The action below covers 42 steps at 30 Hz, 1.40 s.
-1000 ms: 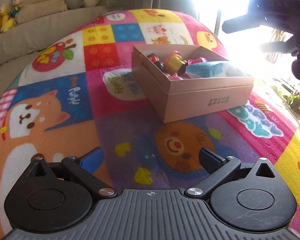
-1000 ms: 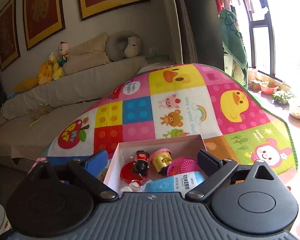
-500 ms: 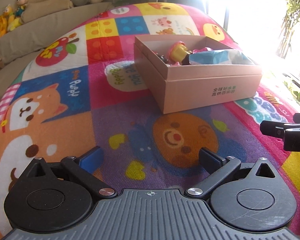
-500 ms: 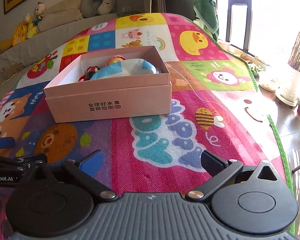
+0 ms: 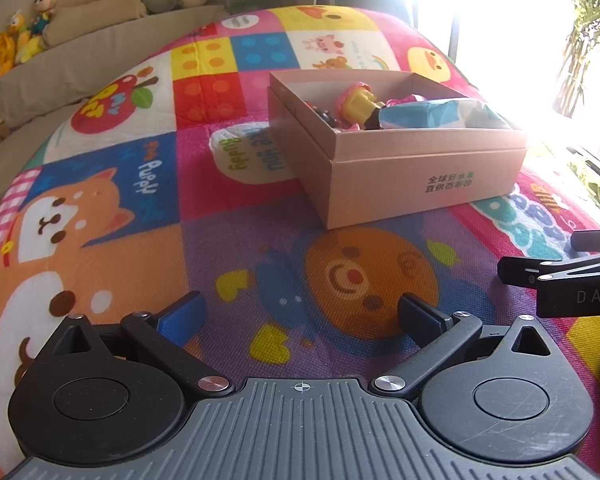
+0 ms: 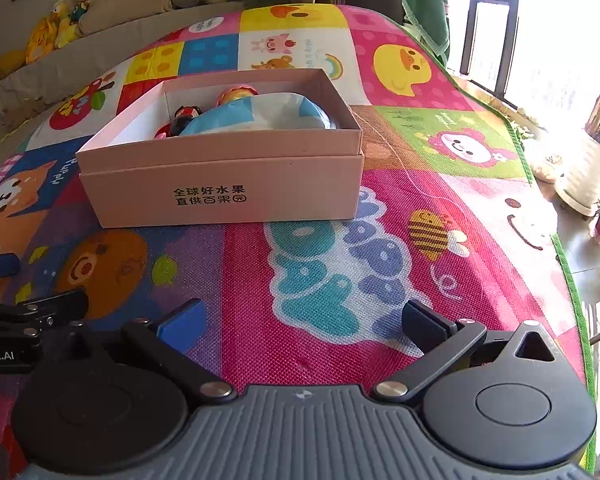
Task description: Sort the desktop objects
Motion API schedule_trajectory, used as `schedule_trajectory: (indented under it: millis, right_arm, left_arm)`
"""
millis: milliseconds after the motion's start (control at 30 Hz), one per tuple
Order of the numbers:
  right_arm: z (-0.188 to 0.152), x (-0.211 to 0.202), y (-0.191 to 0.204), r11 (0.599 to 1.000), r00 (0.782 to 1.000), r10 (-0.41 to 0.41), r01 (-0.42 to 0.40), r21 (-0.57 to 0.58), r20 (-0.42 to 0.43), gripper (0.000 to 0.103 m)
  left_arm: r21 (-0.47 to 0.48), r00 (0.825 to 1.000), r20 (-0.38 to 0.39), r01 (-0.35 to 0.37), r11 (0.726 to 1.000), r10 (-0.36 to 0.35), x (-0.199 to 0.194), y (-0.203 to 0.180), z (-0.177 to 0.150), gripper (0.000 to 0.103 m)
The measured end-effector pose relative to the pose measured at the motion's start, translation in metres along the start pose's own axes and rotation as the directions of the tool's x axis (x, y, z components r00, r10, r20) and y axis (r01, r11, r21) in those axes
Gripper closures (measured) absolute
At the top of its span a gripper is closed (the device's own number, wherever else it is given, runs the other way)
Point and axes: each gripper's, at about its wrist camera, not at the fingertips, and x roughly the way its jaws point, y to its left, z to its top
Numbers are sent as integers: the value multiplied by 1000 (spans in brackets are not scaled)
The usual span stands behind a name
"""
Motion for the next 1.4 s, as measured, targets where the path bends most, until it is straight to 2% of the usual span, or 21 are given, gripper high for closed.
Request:
schedule_trajectory:
  millis: [233,400,1400]
  right_arm:
    - [1,8,-5,998,997,57,-55,-35,43,0]
    - [-1,6,-2,999,998,34,-33,-16,56,0]
    - [-1,5,-3,999,998,34,-33,-14,60,0]
  left_arm:
    - [0,1000,0,-1,1000,1,0,0,0,0]
    - [0,1000,0,-1,1000,1,0,0,0,0]
    - [2,1000,1,-3,1000,3,0,-1,1,0]
